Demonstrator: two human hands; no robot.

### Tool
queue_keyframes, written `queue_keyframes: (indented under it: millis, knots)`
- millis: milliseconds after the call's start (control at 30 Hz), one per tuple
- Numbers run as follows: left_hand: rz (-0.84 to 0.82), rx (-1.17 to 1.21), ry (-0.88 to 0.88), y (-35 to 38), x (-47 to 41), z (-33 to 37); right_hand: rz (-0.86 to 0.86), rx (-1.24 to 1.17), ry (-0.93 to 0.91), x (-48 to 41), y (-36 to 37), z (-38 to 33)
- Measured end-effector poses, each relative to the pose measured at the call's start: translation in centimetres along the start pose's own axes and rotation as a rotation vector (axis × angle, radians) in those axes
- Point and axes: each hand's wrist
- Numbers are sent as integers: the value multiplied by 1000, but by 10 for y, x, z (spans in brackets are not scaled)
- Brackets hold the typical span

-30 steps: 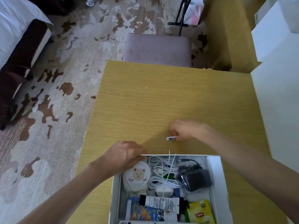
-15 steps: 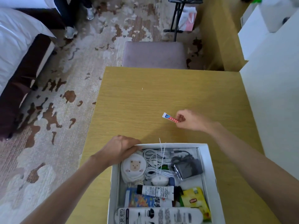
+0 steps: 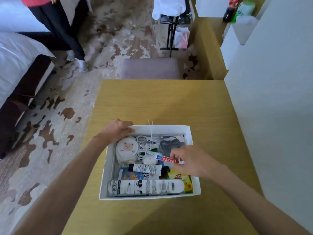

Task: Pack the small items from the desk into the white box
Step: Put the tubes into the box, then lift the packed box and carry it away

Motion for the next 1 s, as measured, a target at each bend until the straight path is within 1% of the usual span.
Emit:
queue_keyframes:
  millis: [100,200,300,333,400,500,600,667,700,767,800,900,933,1000]
  knots:
    - [42,-95,-110,-5,-5,-4,50,20,-42,-4,16,-16]
    - [109,-116,-202,-1,4,-1,109,12,-65,-15,22,-26]
    - [265,-59,-215,9,33,11,211,-16,-107,-26,26,-32]
    - [323,-32,-229,13,49,17,226,-34,-120,-30,28,-33]
    - [407,28,-286,23,83,29,198,-72,-134,-34,30,-34]
    - [416,134,-386,40,132,47,132,-87,-130,-39,32,-32]
    - [375,272,-459,48,155,59,185,-121,-129,-35,26,-26]
    - [321,351,-515,48,157,61,306,-183,-83,-30,22,-19]
    - [295,368,-527,47,154,61,407,-196,-40,-26,21,-14]
    - [276,343,-545,42,146,59,595,-155,79,-20,23,-4]
    - [272,305,-567,39,142,58,636,-123,151,-17,26,0]
    - [205,221,-650,35,131,54,607,-82,333,-10,42,0]
    - [187,208,-668,37,129,53,606,-115,358,-9,46,-2]
    - [170,200,-677,40,128,51,615,-264,442,-10,48,-8]
Point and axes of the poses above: each hand's wrist, its own x-axis away from the middle knuckle, its own y-axis out of the palm, z = x × y, and after that the axes turned 1 degree about -y, right-handed
